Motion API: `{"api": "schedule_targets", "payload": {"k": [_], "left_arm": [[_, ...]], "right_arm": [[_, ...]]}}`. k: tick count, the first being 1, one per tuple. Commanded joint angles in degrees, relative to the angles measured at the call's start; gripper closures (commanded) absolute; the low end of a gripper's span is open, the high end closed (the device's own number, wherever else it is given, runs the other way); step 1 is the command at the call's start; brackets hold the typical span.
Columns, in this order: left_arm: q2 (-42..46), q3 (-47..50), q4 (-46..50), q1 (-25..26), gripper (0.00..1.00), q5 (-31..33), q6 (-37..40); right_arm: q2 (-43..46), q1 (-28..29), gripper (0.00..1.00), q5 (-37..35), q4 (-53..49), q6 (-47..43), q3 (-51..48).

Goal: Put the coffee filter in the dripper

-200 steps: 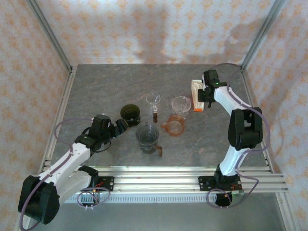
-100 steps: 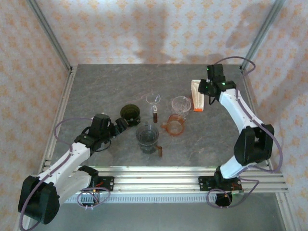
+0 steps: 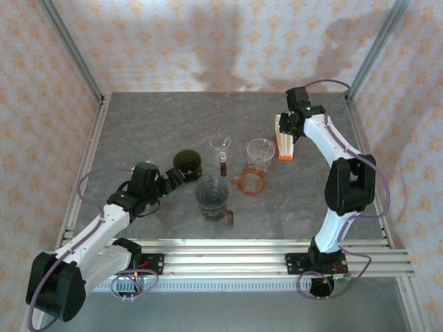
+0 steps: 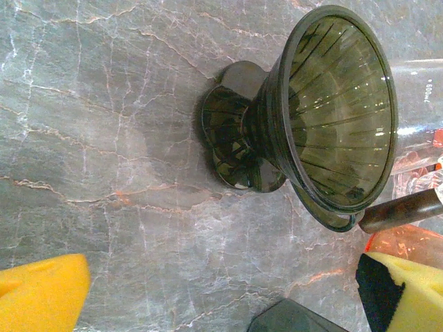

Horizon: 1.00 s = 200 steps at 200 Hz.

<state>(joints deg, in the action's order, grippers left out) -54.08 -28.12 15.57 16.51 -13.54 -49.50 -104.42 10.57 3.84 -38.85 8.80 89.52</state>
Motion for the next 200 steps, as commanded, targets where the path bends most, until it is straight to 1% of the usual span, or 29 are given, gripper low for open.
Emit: {"api": "schedule_targets", "payload": {"k": [1, 107, 142, 193, 200], "left_arm": [[-0.58, -1.39, -0.23, 0.36, 0.0, 0.17, -0.15], [-1.36, -1.24, -0.81, 0.36, 0.0, 0.04, 0.05], [-1.72, -1.26, -0.89, 0.36, 0.0, -0.03, 0.06], [-2.16, -1.06, -1.25, 0.31, 0.01, -0.25, -0.06], [-2.24, -1.06, -1.2, 0.36, 0.0, -0.22, -0.01]], "right_arm": [[-1.7, -0.14, 0.8, -2.08, -1.95, -0.46, 2.49], [-5.4, -0.16, 0.81, -3.75, -2.98, -0.98, 5.32], [-5.64, -0.07, 0.86, -3.57, -2.96, -1.45, 5.57], [-5.88, -0.07, 0.97, -2.71, -2.95, -1.94, 5.46], [-5.72, -0.05, 1.0, -2.79, -2.86, -1.95, 5.47]]}}
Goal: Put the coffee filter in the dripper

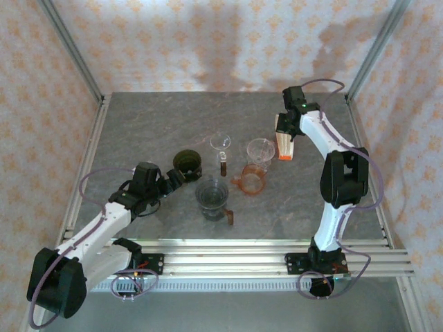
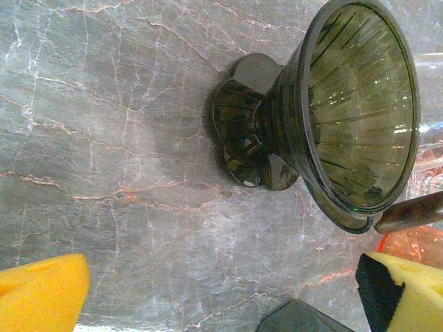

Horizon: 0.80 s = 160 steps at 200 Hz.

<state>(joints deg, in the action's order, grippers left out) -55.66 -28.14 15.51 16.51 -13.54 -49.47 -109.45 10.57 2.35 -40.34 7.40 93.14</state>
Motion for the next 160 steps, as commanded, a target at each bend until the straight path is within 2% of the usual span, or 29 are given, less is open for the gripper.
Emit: {"api": "schedule_targets", "payload": {"k": [1, 140, 151, 160], "left_arm": [[-0.67, -1.04, -1.16, 0.36, 0.0, -0.19, -0.06], [-1.9, -1.04, -2.3, 0.35, 0.01, -0.85, -0.57], [-2.04, -1.12, -2.26, 0.36, 0.01, -0.96, -0.69], [-2.12, -1.13, -2.39, 0.36, 0.0, -0.99, -0.65]], "right_arm": [[-0.68, -0.08, 1.0, -1.3, -1.39, -0.55, 1.86], [6.22, -0.04, 1.0, 0.55, -0.58, -0.11, -2.05], [4.82, -0.02, 0.78, 1.58, -2.22, -0.62, -1.13], [3.52, -0.03, 0.72, 2.01, -3.01, -0.8, -0.43]]}}
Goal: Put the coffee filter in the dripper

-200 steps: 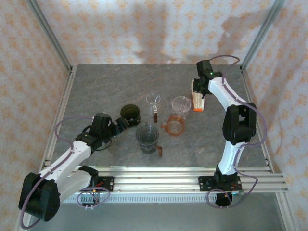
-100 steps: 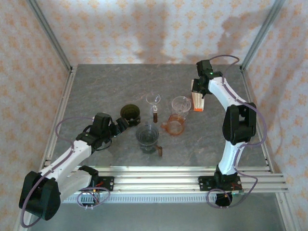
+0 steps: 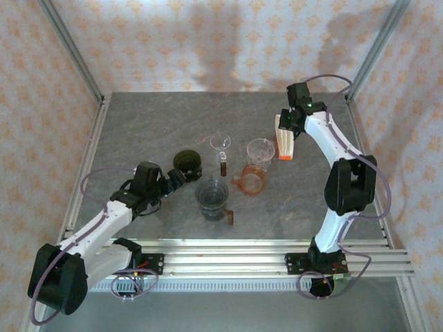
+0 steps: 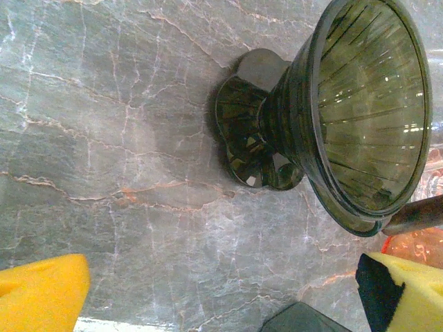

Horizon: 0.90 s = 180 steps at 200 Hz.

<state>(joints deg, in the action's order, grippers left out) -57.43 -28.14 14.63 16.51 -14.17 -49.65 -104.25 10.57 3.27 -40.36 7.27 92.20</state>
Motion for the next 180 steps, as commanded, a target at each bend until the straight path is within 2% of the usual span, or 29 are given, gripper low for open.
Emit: {"api": "schedule_targets", "payload": {"k": [1, 33, 180], "left_arm": [[-0.33, -1.17, -1.48, 0.36, 0.01, -0.34, -0.42], [-0.75, -1.3, -1.45, 0.36, 0.0, -0.42, -0.36], [-3.13, -1.65, -3.02, 0.36, 0.0, -1.04, -0.75]], "right_arm": [[-1.76, -0.02, 0.72, 1.15, -3.03, -0.67, 0.47], [-3.01, -0.03, 0.81, 0.87, -2.01, -0.92, -0.1], [-6.73, -0.02, 0.82, -2.06, -2.55, -1.28, 3.3]]}}
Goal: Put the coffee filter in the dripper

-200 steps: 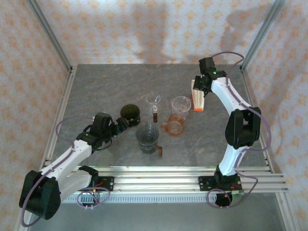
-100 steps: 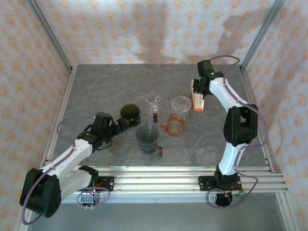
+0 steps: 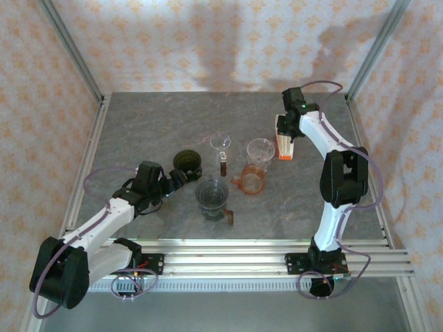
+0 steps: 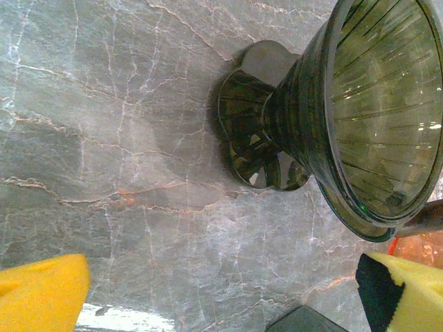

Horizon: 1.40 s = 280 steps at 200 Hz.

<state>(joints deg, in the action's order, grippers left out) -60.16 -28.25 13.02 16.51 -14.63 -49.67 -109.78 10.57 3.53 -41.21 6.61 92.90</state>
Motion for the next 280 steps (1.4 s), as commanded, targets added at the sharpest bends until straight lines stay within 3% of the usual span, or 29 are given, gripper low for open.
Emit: {"api": "schedule_targets", "payload": {"k": [1, 116, 222, 280], "left_arm": [[-0.44, -1.55, -1.41, 0.36, 0.01, -0.66, -0.75], [-1.03, -1.54, -1.62, 0.35, 0.01, -1.04, -0.83], [-0.58, -1.46, -1.44, 0.37, 0.01, -1.18, -1.05], [2.18, -3.34, 1.09, 0.36, 0.0, -1.19, -0.41]], "right_arm": [[-1.22, -0.02, 0.82, -2.31, -1.73, -0.58, 2.62], [-0.43, -0.02, 0.98, -3.2, -2.14, -1.0, 3.75], [6.27, -0.03, 1.0, -4.2, -3.61, -0.7, 2.42], [16.68, 0.06, 1.0, -4.96, -3.77, 0.68, -0.58]]}}
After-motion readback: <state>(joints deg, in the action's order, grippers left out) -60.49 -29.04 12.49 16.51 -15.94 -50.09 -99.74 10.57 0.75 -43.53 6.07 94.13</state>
